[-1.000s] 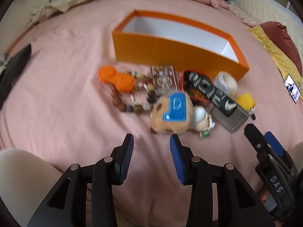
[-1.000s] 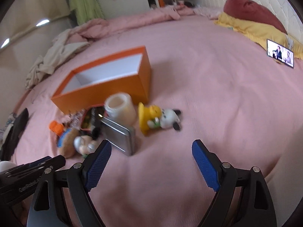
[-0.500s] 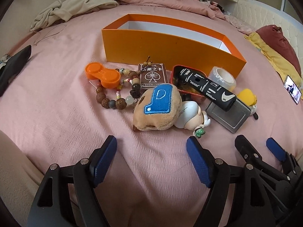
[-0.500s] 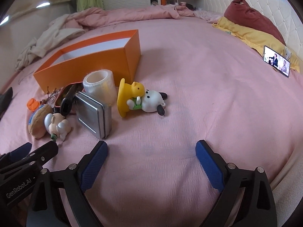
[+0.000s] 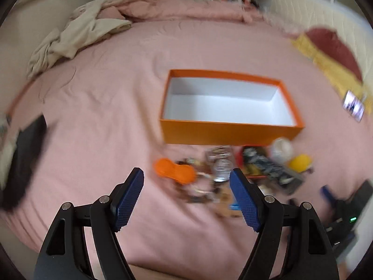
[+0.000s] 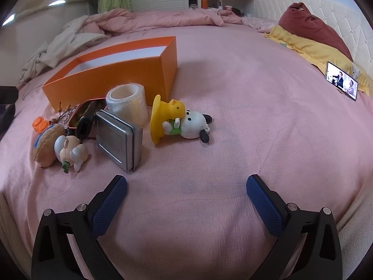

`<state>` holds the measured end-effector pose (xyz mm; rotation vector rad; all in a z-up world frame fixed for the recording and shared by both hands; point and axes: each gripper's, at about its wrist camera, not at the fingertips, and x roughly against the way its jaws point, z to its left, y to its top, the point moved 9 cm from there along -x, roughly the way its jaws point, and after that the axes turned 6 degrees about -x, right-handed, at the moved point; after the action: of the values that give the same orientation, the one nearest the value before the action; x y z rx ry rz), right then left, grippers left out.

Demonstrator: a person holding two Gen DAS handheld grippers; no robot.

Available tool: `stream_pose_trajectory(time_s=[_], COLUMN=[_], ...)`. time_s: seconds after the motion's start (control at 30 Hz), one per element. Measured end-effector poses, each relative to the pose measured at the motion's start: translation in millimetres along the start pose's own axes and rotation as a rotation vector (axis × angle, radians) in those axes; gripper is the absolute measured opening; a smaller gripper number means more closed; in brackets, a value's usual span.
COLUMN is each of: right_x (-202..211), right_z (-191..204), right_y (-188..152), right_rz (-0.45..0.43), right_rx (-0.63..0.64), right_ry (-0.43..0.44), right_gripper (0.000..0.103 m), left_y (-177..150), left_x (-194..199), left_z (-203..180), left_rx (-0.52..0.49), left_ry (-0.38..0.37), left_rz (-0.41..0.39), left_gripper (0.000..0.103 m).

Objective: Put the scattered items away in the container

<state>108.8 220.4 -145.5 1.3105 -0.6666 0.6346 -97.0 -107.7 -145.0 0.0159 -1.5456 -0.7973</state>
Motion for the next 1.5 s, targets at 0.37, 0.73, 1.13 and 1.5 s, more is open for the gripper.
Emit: stream_pose_trajectory(time_s=[0.37,0.73,1.13,1.5], right_x=[0,1,1,1], right_z=[2,3,0,1], right_y=[-1,0,0,-1], right_rz=[-0.003,-0.006,-0.009,-0.01], right_rx=[0.002,0.003,-0.011,-0.012], right_ry=[-0.001,-0.004,-0.04,-0.042], right_gripper=[0.103,0.103,0.103,0.103], left_y=[-18,-19,-32,-12], left_x=[-85,-66,-60,-8], left_z=[12,40,16,1], left_rx=[0.163,0.351,0.268,0.18], left_ry=[-0.193,-0.249,-0.255,-0.379], left_rz=[0.292,0.159,0.207,0.006], left_gripper=[0.076,0.028,0.043,0.043])
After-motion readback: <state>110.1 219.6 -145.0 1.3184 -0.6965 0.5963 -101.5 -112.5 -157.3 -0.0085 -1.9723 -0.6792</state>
